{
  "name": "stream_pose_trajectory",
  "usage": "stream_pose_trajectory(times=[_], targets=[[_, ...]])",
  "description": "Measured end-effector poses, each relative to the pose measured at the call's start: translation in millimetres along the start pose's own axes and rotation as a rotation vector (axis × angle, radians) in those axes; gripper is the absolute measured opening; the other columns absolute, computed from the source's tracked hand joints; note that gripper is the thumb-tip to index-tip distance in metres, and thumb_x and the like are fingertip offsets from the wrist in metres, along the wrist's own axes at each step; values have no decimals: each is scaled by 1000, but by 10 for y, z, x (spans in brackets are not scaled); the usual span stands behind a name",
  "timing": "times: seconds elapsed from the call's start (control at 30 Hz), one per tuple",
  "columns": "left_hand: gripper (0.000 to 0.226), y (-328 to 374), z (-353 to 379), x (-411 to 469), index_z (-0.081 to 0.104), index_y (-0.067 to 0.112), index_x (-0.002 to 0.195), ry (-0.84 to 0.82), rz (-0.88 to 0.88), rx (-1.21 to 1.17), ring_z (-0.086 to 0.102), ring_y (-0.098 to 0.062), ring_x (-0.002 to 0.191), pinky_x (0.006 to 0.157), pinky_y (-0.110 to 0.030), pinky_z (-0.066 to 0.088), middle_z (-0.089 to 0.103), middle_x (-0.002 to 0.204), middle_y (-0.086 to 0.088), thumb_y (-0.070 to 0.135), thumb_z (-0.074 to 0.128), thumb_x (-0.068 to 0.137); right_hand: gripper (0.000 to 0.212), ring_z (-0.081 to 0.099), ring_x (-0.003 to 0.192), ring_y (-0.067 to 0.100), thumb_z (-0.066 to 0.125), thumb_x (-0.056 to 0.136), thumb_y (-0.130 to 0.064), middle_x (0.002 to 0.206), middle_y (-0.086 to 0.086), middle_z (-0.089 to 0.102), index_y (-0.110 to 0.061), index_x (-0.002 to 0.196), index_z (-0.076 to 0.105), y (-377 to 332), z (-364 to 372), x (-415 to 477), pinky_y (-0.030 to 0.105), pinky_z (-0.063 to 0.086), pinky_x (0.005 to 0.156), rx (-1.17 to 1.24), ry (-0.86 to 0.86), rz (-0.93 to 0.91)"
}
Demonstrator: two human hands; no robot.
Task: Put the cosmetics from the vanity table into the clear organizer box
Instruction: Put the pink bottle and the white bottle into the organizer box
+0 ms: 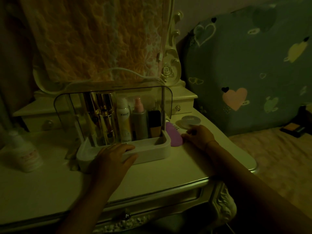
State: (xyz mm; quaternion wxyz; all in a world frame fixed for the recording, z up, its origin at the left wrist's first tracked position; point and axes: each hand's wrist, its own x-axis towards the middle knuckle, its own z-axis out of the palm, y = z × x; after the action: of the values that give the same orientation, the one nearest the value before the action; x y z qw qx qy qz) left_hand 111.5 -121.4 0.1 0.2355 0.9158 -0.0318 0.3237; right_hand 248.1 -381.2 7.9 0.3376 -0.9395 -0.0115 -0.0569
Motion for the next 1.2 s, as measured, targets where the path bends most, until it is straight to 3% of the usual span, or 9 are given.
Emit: stream_pose_trajectory(times=[0.27, 0.4, 0.47, 0.63, 0.77, 0.87, 0.97, 1.2], targets=[[22, 3, -6, 10, 68, 23, 97, -30, -33, -24, 60, -20, 94, 85, -34, 38, 70, 101, 2, 27, 72, 75, 30, 60, 91, 26, 69, 75, -42, 91, 12, 70, -13, 85, 70, 9, -30, -12, 45, 45, 93, 38, 14, 47], [22, 3, -6, 8, 68, 24, 96, -19, -39, -34, 56, -13, 91, 84, -32, 37, 69, 100, 3, 29, 72, 75, 30, 61, 82, 28, 67, 79, -36, 88, 18, 70, -6, 86, 70, 26, -55, -45, 36, 47, 77, 111, 73, 46], [21, 1, -5, 11, 69, 24, 95, -15, -36, -40, 53, -9, 89, 84, -32, 37, 70, 99, 3, 29, 72, 75, 28, 61, 83, 30, 67, 79, -31, 88, 20, 69, -4, 86, 70, 48, -71, -66, 37, 47, 75, 147, 108, 40], [21, -9, 3, 12, 68, 24, 95, -20, -41, -34, 60, -21, 92, 83, -33, 40, 70, 98, 2, 28, 72, 74, 10, 62, 81, 27, 67, 79, -18, 81, 13, 66, -8, 82, 65, 147, -134, -143, 38, 51, 74, 371, 222, 52], [23, -9, 9, 17, 68, 25, 97, -20, -59, -31, 60, -21, 94, 84, -35, 42, 69, 100, 3, 31, 71, 75, 10, 64, 62, 17, 63, 83, -8, 77, 7, 62, -12, 76, 57, 217, -205, -288, 20, 53, 47, 760, 268, 27], [22, -7, 7, 19, 68, 25, 97, -24, -49, -24, 60, -21, 94, 84, -36, 43, 69, 100, 3, 32, 70, 76, 7, 62, 55, 6, 61, 84, -10, 75, 4, 61, -6, 89, 59, 224, -287, -411, 15, 51, 47, 824, 346, -58], [22, -5, 13, 14, 68, 24, 97, -4, -26, -4, 60, -22, 92, 80, -33, 39, 69, 99, 1, 30, 71, 76, 5, 57, 61, 9, 63, 83, -12, 74, 2, 61, -11, 87, 63, 169, -401, -525, 19, 46, 52, 884, 416, -105], [23, 14, -12, 17, 69, 21, 98, -13, 13, 11, 60, -22, 91, 76, -30, 35, 68, 97, -2, 30, 71, 76, 2, 46, 60, 9, 62, 83, -15, 70, -1, 56, -15, 85, 63, -34, -661, -762, 22, 40, 56, 928, 356, -230]])
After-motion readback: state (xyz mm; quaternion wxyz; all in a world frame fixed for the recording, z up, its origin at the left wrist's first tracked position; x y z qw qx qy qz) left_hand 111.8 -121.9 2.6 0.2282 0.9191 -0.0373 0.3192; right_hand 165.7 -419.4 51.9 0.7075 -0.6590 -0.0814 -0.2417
